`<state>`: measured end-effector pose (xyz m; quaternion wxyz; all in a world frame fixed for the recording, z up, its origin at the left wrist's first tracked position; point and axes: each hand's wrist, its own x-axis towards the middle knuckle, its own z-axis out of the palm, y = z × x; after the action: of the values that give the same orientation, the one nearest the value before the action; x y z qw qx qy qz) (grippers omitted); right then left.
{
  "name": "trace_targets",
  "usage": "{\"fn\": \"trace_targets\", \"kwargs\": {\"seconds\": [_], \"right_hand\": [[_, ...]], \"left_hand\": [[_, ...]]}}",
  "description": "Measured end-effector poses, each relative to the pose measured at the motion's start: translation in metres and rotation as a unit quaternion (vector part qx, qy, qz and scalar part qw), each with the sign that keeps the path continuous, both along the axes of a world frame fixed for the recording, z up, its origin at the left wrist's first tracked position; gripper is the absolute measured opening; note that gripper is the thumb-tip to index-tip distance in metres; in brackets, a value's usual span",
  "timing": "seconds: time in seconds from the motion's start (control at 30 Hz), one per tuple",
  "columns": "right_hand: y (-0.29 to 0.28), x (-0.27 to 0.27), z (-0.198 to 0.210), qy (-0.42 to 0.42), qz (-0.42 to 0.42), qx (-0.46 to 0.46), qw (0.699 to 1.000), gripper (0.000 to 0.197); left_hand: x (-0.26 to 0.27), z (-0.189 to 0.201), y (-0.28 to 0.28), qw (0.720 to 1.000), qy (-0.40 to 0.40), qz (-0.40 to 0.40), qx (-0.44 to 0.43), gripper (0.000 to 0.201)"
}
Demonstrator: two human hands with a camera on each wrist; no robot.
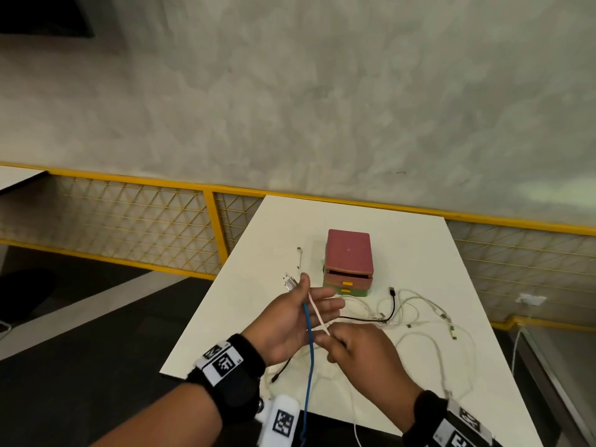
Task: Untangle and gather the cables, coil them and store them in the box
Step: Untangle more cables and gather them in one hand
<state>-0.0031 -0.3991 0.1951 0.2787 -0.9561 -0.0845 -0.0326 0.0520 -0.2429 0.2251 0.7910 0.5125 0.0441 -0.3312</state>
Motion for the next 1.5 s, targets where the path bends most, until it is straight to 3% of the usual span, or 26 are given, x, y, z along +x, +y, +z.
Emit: {"fn": "trace_targets", "kwargs": {"seconds": [0.1, 0.13, 0.2, 0.23, 0.3, 0.33, 0.37, 0.4, 0.43, 0.47, 0.57, 0.63, 0.77, 0.83, 0.9, 0.97, 1.07, 1.17, 1.23, 1.3, 1.37, 1.43, 1.5], "right_hand": [[0.000, -0.002, -0.008, 0.012, 0.006, -0.060, 0.998, 0.054], [0.001, -0.004, -0.009, 0.031, 0.009, -0.033, 0.999, 0.051], [0.004, -0.009, -0.007, 0.090, -0.027, 0.141, 0.986, 0.033], [0.006, -0.011, -0.006, 0.150, -0.073, 0.270, 0.948, 0.027], [0.007, -0.015, -0.007, 0.313, -0.164, 0.490, 0.797, 0.036], [0.007, -0.017, -0.009, 0.386, -0.190, 0.539, 0.724, 0.040], [0.007, -0.017, -0.012, 0.446, -0.194, 0.559, 0.671, 0.049], [0.008, -0.018, -0.015, 0.486, -0.182, 0.565, 0.642, 0.060], [0.009, -0.018, -0.018, 0.505, -0.171, 0.563, 0.631, 0.068], [0.011, -0.017, -0.016, 0.511, -0.163, 0.561, 0.631, 0.068], [0.015, -0.009, -0.005, 0.484, -0.154, 0.589, 0.628, 0.037], [0.013, 0.002, -0.004, 0.472, -0.165, 0.597, 0.627, 0.031], [0.010, 0.021, -0.014, 0.466, -0.176, 0.510, 0.702, 0.025], [0.007, 0.031, -0.014, 0.458, -0.182, 0.485, 0.722, 0.030], [0.002, 0.044, -0.008, 0.447, -0.198, 0.503, 0.713, 0.032], [-0.005, 0.058, 0.001, 0.419, -0.222, 0.561, 0.678, 0.028], [-0.019, 0.080, 0.017, 0.342, -0.259, 0.640, 0.638, 0.026], [-0.027, 0.088, 0.025, 0.321, -0.259, 0.640, 0.649, 0.030], [-0.026, 0.085, 0.022, 0.318, -0.246, 0.636, 0.658, 0.030], [-0.022, 0.079, 0.015, 0.319, -0.232, 0.640, 0.660, 0.026], [-0.016, 0.072, 0.009, 0.326, -0.215, 0.645, 0.657, 0.023], [-0.009, 0.067, 0.002, 0.335, -0.192, 0.646, 0.659, 0.027], [-0.006, 0.063, 0.001, 0.336, -0.167, 0.659, 0.652, 0.034]], "left_hand": [[0.002, 0.000, -0.002, 1.000, -0.014, -0.001, -0.001, 0.052], [0.001, 0.001, -0.003, 1.000, -0.025, 0.011, 0.000, 0.046], [0.000, 0.003, -0.004, 0.998, -0.040, 0.051, -0.018, 0.038], [-0.001, 0.004, -0.004, 0.996, -0.048, 0.070, -0.030, 0.037], [-0.003, 0.006, -0.002, 0.992, -0.061, 0.094, -0.053, 0.038], [-0.005, 0.006, -0.001, 0.991, -0.065, 0.095, -0.063, 0.039], [-0.008, 0.007, -0.001, 0.991, -0.068, 0.092, -0.069, 0.040], [-0.012, 0.007, -0.001, 0.992, -0.070, 0.082, -0.070, 0.041], [-0.018, 0.006, -0.002, 0.993, -0.068, 0.069, -0.066, 0.042], [-0.025, 0.004, -0.003, 0.995, -0.063, 0.054, -0.055, 0.042], [-0.047, -0.008, -0.002, 0.998, -0.048, 0.025, -0.015, 0.038], [-0.058, -0.018, 0.003, 0.998, -0.051, 0.021, -0.001, 0.038], [-0.070, -0.025, 0.015, 0.998, -0.057, 0.029, 0.001, 0.039], [-0.072, -0.026, 0.021, 0.997, -0.065, 0.034, 0.006, 0.038], [-0.072, -0.028, 0.029, 0.997, -0.069, 0.043, 0.002, 0.038], [-0.074, -0.033, 0.040, 0.998, -0.056, 0.033, 0.002, 0.039], [-0.083, -0.048, 0.063, 0.994, -0.015, -0.075, 0.077, 0.043], [-0.087, -0.054, 0.080, 0.968, 0.003, -0.171, 0.181, 0.044], [-0.080, -0.048, 0.076, 0.974, -0.014, -0.128, 0.187, 0.043], [-0.062, -0.033, 0.056, 0.981, -0.076, -0.017, 0.175, 0.038], [-0.035, -0.017, 0.028, 0.964, -0.154, 0.089, 0.195, 0.029], [-0.009, -0.008, -0.003, 0.937, -0.238, 0.118, 0.227, 0.016], [0.006, -0.013, -0.027, 0.923, -0.278, 0.097, 0.250, 0.008]]}}
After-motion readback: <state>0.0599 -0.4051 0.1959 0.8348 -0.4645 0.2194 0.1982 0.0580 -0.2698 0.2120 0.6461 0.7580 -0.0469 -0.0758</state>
